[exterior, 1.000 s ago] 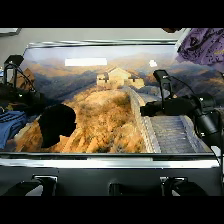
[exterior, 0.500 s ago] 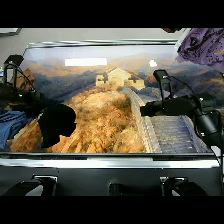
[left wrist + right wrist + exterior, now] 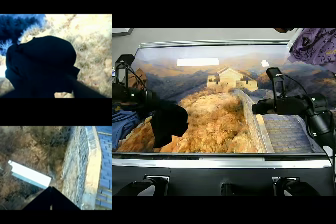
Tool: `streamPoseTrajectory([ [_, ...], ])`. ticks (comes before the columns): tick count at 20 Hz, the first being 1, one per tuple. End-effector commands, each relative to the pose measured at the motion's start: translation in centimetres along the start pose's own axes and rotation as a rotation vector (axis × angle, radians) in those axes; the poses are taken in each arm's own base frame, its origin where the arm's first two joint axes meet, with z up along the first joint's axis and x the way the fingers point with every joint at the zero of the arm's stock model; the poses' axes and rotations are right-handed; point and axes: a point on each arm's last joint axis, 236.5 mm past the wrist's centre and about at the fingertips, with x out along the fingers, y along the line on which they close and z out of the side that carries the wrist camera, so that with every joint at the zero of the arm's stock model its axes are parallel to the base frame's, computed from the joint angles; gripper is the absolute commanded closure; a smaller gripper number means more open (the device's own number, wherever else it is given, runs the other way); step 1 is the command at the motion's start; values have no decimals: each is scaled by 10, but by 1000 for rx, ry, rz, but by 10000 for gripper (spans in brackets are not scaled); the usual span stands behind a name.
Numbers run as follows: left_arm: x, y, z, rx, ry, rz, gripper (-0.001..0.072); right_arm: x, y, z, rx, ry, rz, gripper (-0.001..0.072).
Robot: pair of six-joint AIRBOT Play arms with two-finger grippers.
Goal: Fold the clothes and pants, and hang the long-sleeved shirts on hangers.
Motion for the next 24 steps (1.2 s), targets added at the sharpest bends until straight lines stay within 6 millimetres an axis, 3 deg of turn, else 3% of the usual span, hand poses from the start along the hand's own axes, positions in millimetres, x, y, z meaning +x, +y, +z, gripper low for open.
streamPoseTrajectory([
  [1,9,10,-16,-135,70,45,-13,0,0,3,-1,-11,-1,678],
  [6,92,29,-79,-251,226,89,-13,0,0,4,0,-18,0,678],
  [9,139,32,-94,-327,209,97,-13,0,0,4,0,-18,0,678],
  [12,172,29,-101,-352,217,76,-13,0,0,4,0,-18,0,678],
  [13,179,24,-106,-372,243,60,252,0,0,4,1,-18,0,678],
  [14,180,17,-109,-390,267,32,676,0,2,3,15,-13,8,678],
  [15,178,6,-101,-420,252,-12,691,0,5,0,43,-1,20,678],
  [17,165,-32,-74,-381,205,-146,692,-1,9,-7,90,31,35,678],
  [20,126,-119,-39,-291,135,-359,692,-12,10,-20,73,102,26,678],
  [22,100,-196,-34,-208,117,-500,692,-26,3,-23,44,105,-12,678],
  [24,86,-263,-40,-171,80,-595,693,-46,-13,-26,1,89,-90,678],
])
